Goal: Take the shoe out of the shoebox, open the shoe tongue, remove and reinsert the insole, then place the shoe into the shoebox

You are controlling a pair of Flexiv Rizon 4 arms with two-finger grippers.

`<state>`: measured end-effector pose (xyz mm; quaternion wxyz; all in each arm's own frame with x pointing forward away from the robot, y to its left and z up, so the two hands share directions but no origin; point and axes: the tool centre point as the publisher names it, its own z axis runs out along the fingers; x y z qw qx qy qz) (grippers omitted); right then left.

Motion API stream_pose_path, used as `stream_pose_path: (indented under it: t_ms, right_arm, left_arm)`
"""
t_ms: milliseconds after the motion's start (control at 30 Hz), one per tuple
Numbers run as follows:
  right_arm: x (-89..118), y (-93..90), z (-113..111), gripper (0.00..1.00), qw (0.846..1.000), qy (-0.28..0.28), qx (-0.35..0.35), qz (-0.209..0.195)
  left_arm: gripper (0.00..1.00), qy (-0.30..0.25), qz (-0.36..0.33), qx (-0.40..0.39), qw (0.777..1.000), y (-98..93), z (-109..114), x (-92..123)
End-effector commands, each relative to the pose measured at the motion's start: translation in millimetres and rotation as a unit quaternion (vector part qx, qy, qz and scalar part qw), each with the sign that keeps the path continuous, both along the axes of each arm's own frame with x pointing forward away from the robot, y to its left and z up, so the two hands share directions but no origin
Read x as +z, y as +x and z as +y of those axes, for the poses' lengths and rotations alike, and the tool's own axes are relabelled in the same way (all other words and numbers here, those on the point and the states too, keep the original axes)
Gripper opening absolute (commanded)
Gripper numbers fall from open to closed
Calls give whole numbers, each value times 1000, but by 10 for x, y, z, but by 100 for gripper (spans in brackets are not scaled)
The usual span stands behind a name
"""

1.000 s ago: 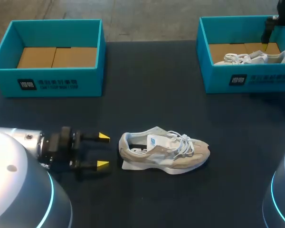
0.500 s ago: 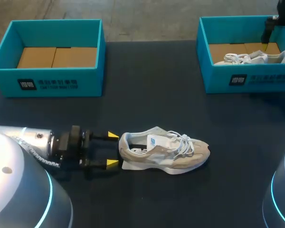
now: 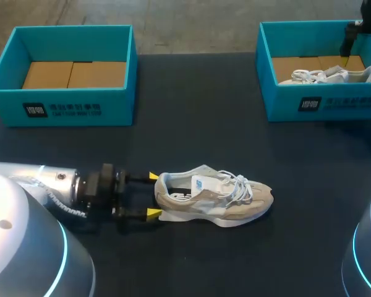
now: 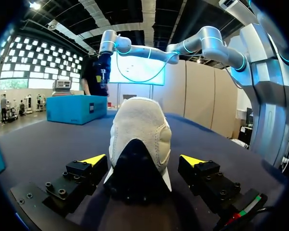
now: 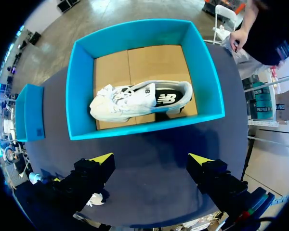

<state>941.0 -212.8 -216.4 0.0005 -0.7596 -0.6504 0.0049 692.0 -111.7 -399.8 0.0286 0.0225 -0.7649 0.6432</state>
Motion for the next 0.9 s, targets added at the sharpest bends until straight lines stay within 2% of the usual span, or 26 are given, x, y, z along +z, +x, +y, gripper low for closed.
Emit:
stream_pose_path:
  t_ms: [33, 900]
  right_arm:
    - [2, -16, 4, 100, 1000, -1, -1, -1]
    - [2, -16, 4, 100, 1000, -1, -1, -1]
  left_arm:
    - [100, 0, 1, 0, 1000, 17, -57, -39]
    - [100, 0, 10, -14, 1000, 70, -272, -151]
